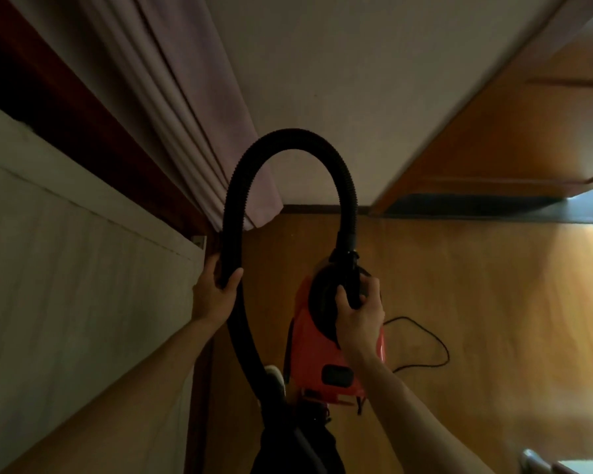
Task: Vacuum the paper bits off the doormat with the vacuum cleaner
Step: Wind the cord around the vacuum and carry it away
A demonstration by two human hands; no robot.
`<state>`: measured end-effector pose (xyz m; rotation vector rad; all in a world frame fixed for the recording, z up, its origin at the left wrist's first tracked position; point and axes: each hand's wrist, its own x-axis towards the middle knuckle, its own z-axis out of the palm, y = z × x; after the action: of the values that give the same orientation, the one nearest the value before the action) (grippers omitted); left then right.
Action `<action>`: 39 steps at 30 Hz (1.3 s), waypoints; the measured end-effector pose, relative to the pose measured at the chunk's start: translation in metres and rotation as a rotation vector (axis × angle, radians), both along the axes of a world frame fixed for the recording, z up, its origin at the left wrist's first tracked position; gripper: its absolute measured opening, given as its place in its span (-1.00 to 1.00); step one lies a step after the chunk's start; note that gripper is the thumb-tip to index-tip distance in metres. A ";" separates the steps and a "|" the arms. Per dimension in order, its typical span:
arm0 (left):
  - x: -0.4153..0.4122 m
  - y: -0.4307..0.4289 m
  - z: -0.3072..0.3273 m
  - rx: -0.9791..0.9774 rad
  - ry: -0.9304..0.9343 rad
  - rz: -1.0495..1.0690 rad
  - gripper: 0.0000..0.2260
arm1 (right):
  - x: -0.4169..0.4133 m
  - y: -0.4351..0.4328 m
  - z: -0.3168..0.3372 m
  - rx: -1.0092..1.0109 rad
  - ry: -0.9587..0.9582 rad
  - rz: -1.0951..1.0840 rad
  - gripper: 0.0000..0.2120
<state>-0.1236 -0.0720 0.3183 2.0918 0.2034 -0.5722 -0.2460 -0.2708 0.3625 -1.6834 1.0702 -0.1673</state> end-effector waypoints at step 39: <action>0.053 -0.018 -0.385 0.118 0.020 0.037 -0.52 | 0.095 -0.027 -0.405 -0.120 -0.107 0.011 -0.81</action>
<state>-0.0706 -0.0904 -0.0664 2.1918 0.2925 -0.5713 -0.1507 -0.2980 -0.0428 -1.7667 0.9868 -0.3162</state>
